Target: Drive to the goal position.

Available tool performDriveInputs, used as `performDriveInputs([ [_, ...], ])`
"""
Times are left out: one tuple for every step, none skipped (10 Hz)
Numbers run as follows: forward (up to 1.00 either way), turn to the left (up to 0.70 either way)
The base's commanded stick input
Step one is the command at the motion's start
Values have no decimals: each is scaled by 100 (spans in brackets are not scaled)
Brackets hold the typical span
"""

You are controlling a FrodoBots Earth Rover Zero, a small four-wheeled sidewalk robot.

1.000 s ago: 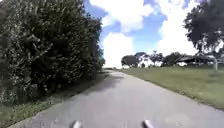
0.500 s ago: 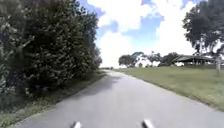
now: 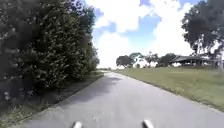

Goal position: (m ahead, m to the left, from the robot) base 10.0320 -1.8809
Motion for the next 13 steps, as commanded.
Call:
performDriveInputs([
  [70, 0],
  [70, 0],
  [70, 0],
  [70, 0],
  [70, 0],
  [70, 0],
  [70, 0],
  [70, 0],
  [70, 0],
  [70, 0],
  [70, 0],
  [70, 0],
  [70, 0],
])
